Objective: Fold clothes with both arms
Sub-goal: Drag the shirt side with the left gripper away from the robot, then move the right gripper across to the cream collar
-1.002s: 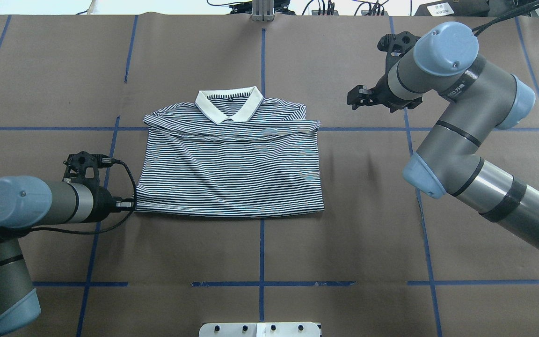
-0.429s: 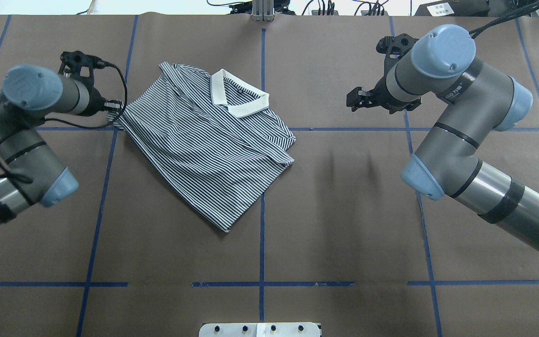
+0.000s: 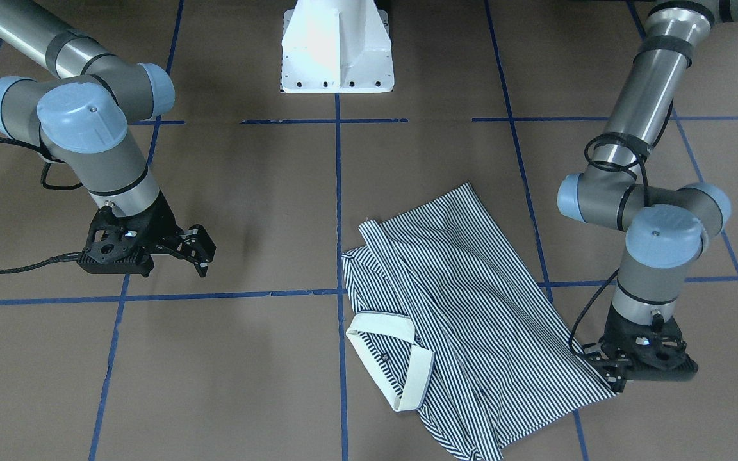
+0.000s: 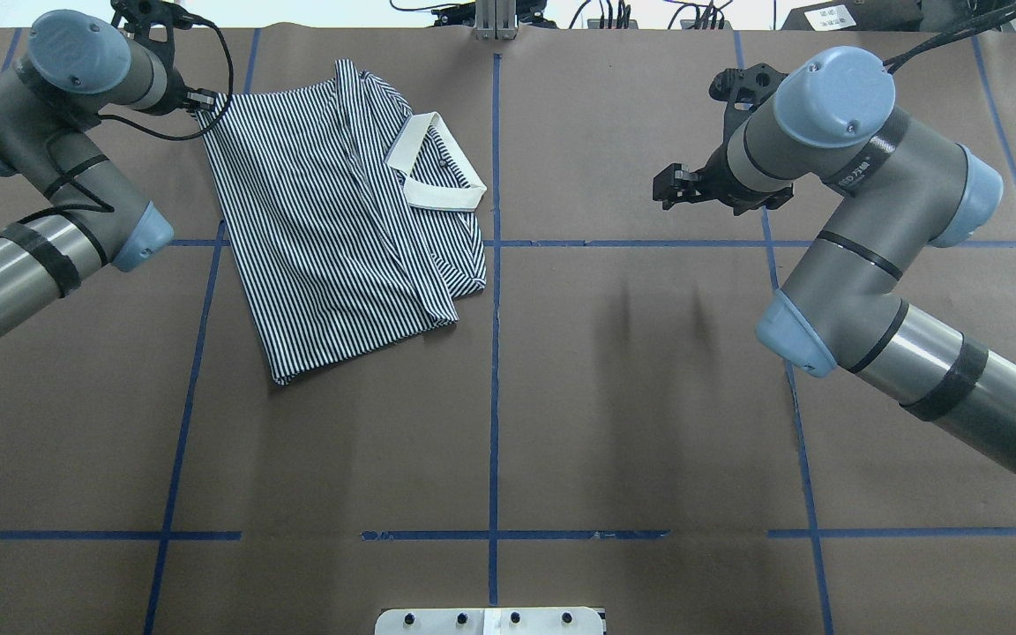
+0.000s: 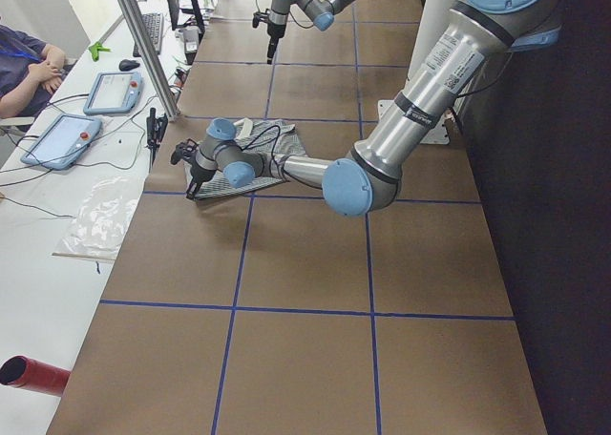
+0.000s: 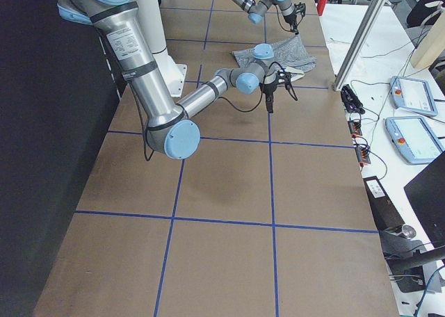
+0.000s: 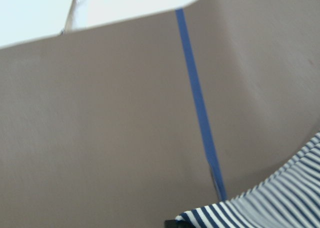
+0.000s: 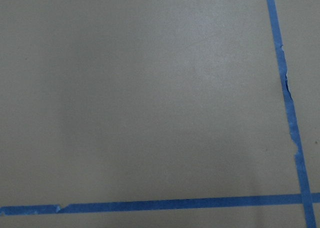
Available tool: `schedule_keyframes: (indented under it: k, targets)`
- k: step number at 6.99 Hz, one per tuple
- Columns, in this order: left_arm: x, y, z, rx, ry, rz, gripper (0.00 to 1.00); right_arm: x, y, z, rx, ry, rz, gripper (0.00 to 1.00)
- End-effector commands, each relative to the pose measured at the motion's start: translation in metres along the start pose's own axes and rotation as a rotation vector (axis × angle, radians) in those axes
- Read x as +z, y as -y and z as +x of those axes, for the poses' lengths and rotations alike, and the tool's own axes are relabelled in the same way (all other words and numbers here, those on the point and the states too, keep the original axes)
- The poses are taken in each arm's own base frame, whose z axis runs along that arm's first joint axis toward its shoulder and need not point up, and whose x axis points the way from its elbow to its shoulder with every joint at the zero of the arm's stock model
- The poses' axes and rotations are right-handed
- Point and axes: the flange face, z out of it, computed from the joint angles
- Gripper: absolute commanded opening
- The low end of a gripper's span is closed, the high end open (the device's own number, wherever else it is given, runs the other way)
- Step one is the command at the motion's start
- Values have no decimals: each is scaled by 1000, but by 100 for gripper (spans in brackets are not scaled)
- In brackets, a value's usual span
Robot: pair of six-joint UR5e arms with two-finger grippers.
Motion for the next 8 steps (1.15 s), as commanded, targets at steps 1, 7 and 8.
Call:
schedule_keyframes:
  k: [1,7,8]
  targets:
    - [10,-2,-16,153,19,6,99,4,-6,-12,23,8,-8,100]
    - [-23,-2,-47,221,-100,20,100,59,11,-234,410,124,147,72]
    - [-23,-2,-47,219,-100,20,100,77,17,-272,420,112,166,72]
